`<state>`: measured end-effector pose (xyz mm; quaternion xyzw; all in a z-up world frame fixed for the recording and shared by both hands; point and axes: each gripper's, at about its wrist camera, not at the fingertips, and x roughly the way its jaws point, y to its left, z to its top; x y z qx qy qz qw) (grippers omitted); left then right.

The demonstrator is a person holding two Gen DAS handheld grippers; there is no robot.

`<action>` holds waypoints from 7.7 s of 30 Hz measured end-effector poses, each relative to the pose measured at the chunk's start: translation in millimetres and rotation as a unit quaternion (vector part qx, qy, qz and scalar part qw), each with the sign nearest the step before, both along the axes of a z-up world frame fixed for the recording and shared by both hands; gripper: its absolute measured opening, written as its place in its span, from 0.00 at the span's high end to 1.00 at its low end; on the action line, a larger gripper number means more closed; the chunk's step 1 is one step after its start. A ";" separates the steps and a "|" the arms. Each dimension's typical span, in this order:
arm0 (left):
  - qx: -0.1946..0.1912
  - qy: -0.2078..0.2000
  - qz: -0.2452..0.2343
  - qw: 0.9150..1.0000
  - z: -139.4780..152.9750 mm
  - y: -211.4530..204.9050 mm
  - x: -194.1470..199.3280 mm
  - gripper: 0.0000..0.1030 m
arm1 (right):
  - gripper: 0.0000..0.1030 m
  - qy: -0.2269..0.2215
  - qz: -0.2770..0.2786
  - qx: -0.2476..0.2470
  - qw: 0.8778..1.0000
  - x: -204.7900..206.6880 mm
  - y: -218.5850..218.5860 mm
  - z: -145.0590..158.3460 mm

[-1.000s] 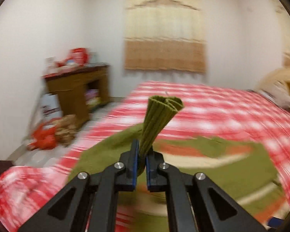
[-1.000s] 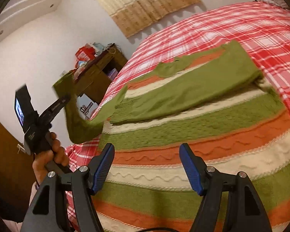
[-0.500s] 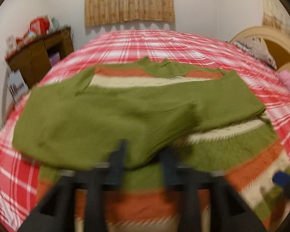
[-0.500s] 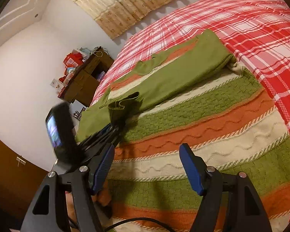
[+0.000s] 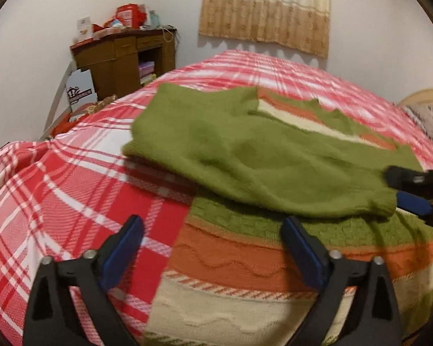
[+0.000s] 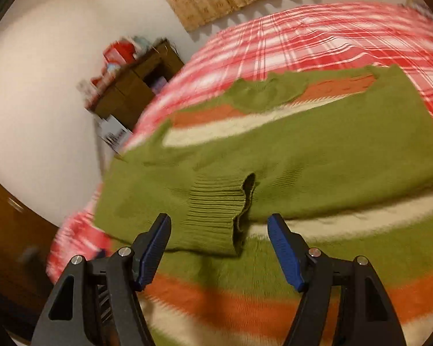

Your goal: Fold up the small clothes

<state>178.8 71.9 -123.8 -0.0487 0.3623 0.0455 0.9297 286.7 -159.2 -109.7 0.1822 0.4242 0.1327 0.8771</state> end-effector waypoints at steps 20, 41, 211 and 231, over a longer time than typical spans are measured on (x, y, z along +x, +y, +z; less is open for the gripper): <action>-0.009 -0.003 0.000 1.000 1.4 14.5 -1.4 0.00 | 0.94 -0.173 0.060 -0.175 0.967 7.2 51.1 119.5; -0.005 -0.002 0.004 1.000 -0.8 14.1 3.3 0.00 | 0.92 -0.023 -0.108 -0.207 0.972 26.5 -144.2 -2.0; -0.095 -0.017 -0.204 0.974 90.3 27.0 35.2 0.94 | 0.91 -0.155 -0.030 -0.226 0.961 -100.6 -93.1 92.2; -0.072 0.049 -0.239 0.967 57.3 41.0 54.0 0.68 | 0.89 -0.063 -0.039 -0.128 0.989 -52.0 -132.1 43.3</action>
